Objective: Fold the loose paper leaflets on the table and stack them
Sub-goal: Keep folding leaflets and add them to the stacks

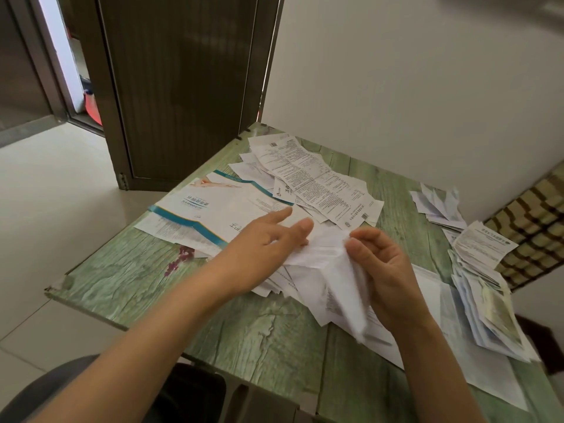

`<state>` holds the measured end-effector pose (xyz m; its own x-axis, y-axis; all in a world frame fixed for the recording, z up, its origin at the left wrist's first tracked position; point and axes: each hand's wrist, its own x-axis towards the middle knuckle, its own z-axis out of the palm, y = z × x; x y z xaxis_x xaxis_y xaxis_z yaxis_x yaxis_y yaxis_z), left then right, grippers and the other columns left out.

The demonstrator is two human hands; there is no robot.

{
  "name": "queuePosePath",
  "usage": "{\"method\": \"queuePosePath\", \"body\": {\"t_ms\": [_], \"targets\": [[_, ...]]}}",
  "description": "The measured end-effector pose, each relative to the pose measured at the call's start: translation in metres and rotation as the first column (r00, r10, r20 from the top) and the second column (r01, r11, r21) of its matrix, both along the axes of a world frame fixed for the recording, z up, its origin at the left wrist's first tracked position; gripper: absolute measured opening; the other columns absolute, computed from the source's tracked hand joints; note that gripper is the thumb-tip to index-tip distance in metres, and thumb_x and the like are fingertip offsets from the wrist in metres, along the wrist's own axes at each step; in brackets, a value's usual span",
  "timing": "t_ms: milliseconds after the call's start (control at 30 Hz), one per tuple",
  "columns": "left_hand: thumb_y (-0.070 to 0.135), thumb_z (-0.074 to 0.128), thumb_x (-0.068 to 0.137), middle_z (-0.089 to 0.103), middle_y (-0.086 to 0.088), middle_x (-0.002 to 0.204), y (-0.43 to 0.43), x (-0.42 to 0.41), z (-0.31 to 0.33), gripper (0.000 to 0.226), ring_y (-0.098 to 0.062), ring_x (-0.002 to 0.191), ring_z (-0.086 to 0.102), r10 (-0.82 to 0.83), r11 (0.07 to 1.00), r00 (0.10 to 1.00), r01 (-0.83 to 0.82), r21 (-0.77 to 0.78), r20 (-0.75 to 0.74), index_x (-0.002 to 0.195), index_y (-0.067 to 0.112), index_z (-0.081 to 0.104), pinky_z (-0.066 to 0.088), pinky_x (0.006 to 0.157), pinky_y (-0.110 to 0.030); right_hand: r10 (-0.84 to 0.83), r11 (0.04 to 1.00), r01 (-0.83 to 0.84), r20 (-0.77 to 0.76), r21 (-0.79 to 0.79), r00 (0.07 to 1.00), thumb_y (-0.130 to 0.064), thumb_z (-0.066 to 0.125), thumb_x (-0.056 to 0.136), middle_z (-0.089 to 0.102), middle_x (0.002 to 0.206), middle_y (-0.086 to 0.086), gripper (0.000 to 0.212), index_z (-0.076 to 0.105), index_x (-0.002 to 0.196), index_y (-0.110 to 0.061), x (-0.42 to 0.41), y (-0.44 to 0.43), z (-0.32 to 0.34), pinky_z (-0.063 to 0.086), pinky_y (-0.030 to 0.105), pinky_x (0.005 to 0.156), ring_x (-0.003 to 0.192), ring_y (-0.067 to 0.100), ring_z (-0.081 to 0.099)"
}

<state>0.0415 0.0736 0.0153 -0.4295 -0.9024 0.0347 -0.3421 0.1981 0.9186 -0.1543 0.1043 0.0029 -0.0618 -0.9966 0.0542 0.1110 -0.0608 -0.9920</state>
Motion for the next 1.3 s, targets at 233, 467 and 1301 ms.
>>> {"method": "queuePosePath", "body": {"t_ms": [233,467,1301], "targets": [[0.069,0.053,0.078,0.059,0.025,0.116,0.013,-0.01,-0.003,0.05,0.013,0.103,0.052,-0.1,0.994,0.993,0.097,-0.04,-0.068,0.12,0.042,0.057,0.043,0.087,-0.013,0.047,0.998,-0.045,0.037,-0.043,0.998,-0.051,0.089,0.044,0.07,0.076,-0.002,0.048,0.074,0.084,-0.027,0.001,0.001,0.0,0.055,0.023,0.06,0.069,0.009,0.066],[0.027,0.052,0.095,0.07,-0.004,0.087,0.01,-0.01,-0.006,0.023,-0.01,0.076,0.06,0.047,0.997,0.984,-0.057,-0.055,-0.17,0.096,0.017,0.072,0.048,0.069,-0.025,0.001,0.999,-0.004,-0.096,-0.034,0.995,-0.04,0.079,0.065,0.061,0.079,-0.001,0.032,0.068,0.088,-0.02,-0.001,-0.001,-0.002,0.05,0.022,0.069,0.079,0.012,0.058],[0.019,0.055,0.094,0.062,-0.015,0.079,0.002,-0.024,0.0,0.02,-0.022,0.07,0.057,0.167,0.984,0.94,-0.14,0.109,-0.297,0.086,0.006,0.068,0.05,0.056,-0.027,-0.033,0.994,0.051,-0.167,0.101,0.985,0.006,0.053,0.087,0.052,0.071,0.007,0.015,0.056,0.083,-0.009,-0.019,0.012,0.019,0.04,0.015,0.045,0.047,0.009,0.044]]}}
